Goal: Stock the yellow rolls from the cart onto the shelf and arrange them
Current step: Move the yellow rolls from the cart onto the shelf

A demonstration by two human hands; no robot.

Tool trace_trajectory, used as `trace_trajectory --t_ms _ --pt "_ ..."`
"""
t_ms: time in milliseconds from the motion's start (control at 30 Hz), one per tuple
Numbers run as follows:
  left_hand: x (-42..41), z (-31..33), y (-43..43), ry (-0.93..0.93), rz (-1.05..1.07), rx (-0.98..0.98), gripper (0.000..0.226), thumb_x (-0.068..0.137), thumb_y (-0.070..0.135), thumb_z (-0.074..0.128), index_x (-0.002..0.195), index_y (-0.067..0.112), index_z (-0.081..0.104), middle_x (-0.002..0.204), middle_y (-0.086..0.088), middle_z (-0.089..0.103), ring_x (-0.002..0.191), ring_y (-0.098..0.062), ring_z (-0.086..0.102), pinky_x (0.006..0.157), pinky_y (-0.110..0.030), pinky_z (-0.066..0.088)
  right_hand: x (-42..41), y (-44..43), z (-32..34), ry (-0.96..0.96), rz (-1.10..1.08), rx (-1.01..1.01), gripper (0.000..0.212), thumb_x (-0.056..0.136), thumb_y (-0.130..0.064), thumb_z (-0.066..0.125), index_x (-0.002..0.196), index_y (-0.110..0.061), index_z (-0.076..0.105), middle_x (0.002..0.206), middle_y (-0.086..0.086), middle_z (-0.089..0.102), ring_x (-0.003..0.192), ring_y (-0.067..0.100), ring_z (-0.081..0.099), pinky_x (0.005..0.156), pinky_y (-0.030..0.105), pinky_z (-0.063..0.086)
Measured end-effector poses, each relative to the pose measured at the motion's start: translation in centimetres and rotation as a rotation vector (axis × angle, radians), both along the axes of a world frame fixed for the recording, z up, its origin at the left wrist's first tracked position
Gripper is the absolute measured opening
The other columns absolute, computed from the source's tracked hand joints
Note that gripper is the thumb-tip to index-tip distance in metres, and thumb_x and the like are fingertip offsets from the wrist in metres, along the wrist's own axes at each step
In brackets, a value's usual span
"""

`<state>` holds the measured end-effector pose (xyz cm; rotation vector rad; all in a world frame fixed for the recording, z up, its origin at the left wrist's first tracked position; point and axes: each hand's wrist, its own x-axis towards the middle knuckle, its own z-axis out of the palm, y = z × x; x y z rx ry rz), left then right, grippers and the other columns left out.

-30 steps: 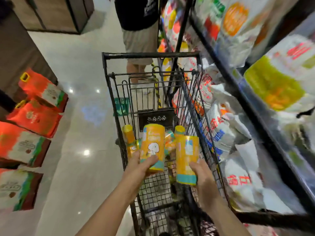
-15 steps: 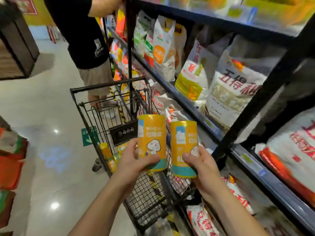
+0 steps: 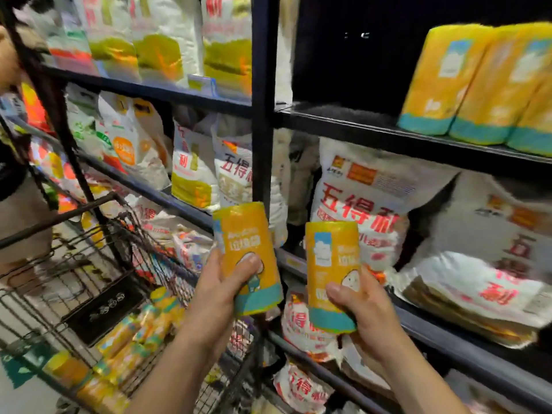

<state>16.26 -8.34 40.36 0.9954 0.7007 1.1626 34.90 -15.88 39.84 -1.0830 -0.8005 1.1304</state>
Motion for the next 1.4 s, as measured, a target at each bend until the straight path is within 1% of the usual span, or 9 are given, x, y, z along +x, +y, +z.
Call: trace_trajectory --t_ms 100,233,333,400,567,733,967,1200,1400 --pt "4.7 1.4 -0.8 -0.013 -0.099 0.027 0.054 0.071 0.028 0.071 0.122 0.016 0.057 0.101 -0.002 0.074 0.084 -0.016 0.072 0.065 -0.029 0.058 3.8 -3.0 1.8 -0.08 -0.128 0.059 0.081 0.043 -0.036 0.08 0.118 -0.015 0.059 0.094 0.004 0.077 0.08 0.017 0.074 0.06 0.023 0.056" --pt "11.4 3.2 -2.8 -0.002 -0.212 0.057 0.057 0.074 0.032 0.067 0.126 0.013 0.056 0.106 -0.008 0.075 0.09 -0.022 0.073 0.068 -0.034 0.059 9.0 -7.7 3.6 -0.136 -0.275 0.109 0.077 0.047 -0.042 0.082 0.117 -0.018 0.06 0.102 0.006 0.076 0.091 0.023 0.073 0.067 0.028 0.058" --pt "15.9 4.5 -5.1 0.023 -0.259 0.097 0.056 0.073 0.036 0.068 0.125 0.017 0.058 0.11 -0.007 0.074 0.096 -0.024 0.073 0.078 -0.04 0.058 12.3 -11.0 4.7 -0.149 -0.382 0.144 0.092 0.036 -0.059 0.091 0.114 -0.019 0.06 0.102 0.006 0.075 0.091 0.023 0.073 0.07 0.032 0.058" --pt "19.1 5.5 -7.2 0.029 -0.298 0.128 0.053 0.072 0.037 0.067 0.122 0.021 0.06 0.107 -0.003 0.075 0.095 -0.022 0.073 0.077 -0.036 0.059 14.9 -13.6 5.6 -0.137 -0.463 0.182 0.1 0.029 -0.069 0.089 0.112 -0.02 0.061 0.099 0.005 0.075 0.09 0.022 0.073 0.072 0.034 0.059" --pt "26.7 8.9 -13.2 0.002 -0.391 0.213 0.051 0.072 0.038 0.066 0.12 0.023 0.061 0.106 -0.003 0.076 0.091 -0.018 0.074 0.068 -0.029 0.059 21.1 -20.3 7.7 -0.129 -0.551 0.272 0.094 0.031 -0.067 0.089 0.112 -0.027 0.062 0.103 0.004 0.075 0.095 0.023 0.072 0.073 0.034 0.06" --pt "32.5 12.4 -18.7 0.008 -0.457 0.367 0.047 0.069 0.036 0.074 0.115 0.031 0.063 0.107 0.003 0.075 0.096 -0.015 0.072 0.076 -0.03 0.059 26.2 -26.7 10.1 -0.222 -0.594 0.363 0.078 0.042 -0.065 0.088 0.109 -0.033 0.065 0.107 0.004 0.074 0.096 0.02 0.072 0.072 0.028 0.058" --pt "39.5 17.1 -24.6 0.012 -0.498 0.58 0.052 0.072 0.028 0.082 0.119 0.027 0.06 0.11 0.004 0.074 0.1 -0.014 0.071 0.08 -0.03 0.058 32.0 -32.6 13.3 -0.417 -0.686 0.391 0.073 0.06 -0.044 0.08 0.124 -0.023 0.052 0.106 -0.002 0.072 0.093 0.014 0.072 0.071 0.023 0.056" --pt "43.7 21.3 -27.4 0.105 -0.4 0.778 0.048 0.073 0.039 0.076 0.116 0.025 0.061 0.107 0.008 0.074 0.098 -0.008 0.071 0.08 -0.03 0.058 35.5 -34.9 15.9 -0.535 -0.718 0.404 0.064 0.072 -0.041 0.081 0.126 -0.034 0.046 0.109 -0.016 0.069 0.098 0.006 0.07 0.073 0.021 0.057" --pt "45.6 23.1 -27.4 0.192 -0.289 0.847 0.039 0.08 0.035 0.077 0.112 0.027 0.058 0.1 0.012 0.072 0.091 -0.002 0.07 0.072 -0.024 0.058 37.8 -35.3 17.4 -0.593 -0.755 0.392 0.067 0.065 -0.047 0.075 0.125 -0.035 0.046 0.11 -0.014 0.068 0.098 0.003 0.069 0.071 0.015 0.055"
